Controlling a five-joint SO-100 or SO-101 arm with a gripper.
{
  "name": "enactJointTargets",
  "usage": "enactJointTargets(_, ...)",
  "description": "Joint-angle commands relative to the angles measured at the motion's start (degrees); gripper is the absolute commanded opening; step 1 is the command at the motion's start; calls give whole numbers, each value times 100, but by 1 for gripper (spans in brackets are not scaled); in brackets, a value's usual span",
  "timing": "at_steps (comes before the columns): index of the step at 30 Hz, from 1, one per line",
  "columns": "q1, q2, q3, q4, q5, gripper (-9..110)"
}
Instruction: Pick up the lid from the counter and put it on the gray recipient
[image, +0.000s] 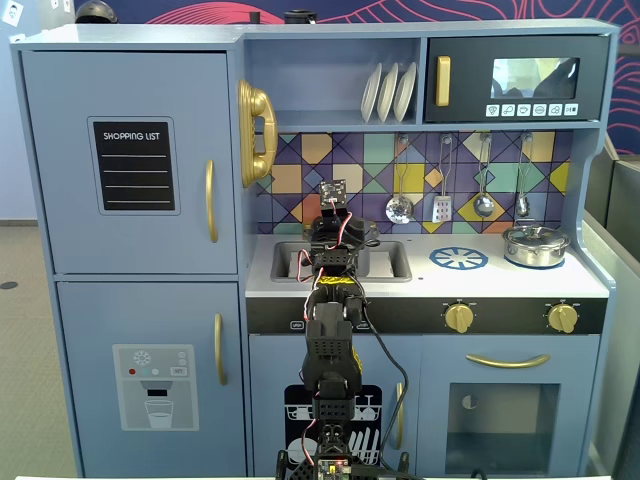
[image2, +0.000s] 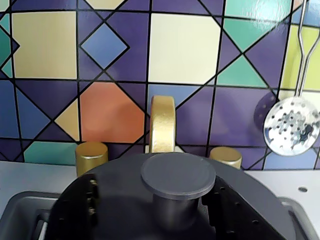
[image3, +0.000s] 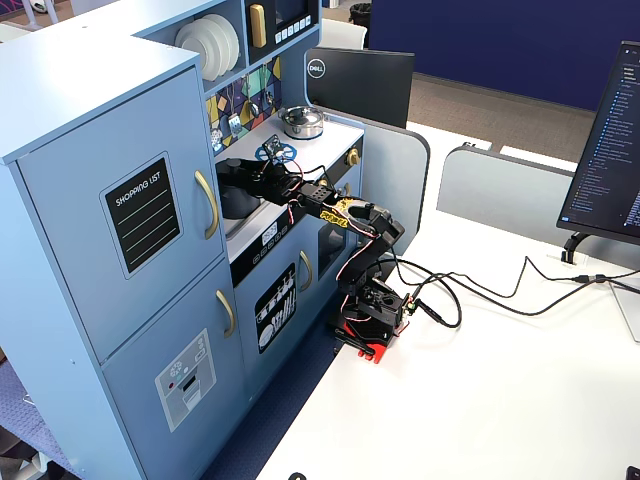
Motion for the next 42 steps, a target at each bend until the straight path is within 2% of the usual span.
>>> enactJointTargets(1, -26, 44, -97, -229, -141, 23)
enactJointTargets(6, 105, 396, -308, 53, -290, 28)
enactJointTargets(16, 492, 1608, -853, 1600, -272, 30)
enactJointTargets(20, 431, 2206, -1222, 2628, -264, 28)
enactJointTargets(24, 149, 3032, -1266, 4685, -176, 17)
enactJointTargets(26, 35, 3366, -940, 5748, -378, 8)
enactJointTargets(29, -97, 3718, -149, 6697, 44, 0)
enactJointTargets(31, -53, 3973, 738, 6697, 422, 0)
enactJointTargets(36, 44, 4509, 2927, 6469, 624, 0)
enactJointTargets(40, -79, 4939, 4192, 6240, 817, 0)
enactJointTargets(42, -123, 5229, 4676, 6038, 1248, 0)
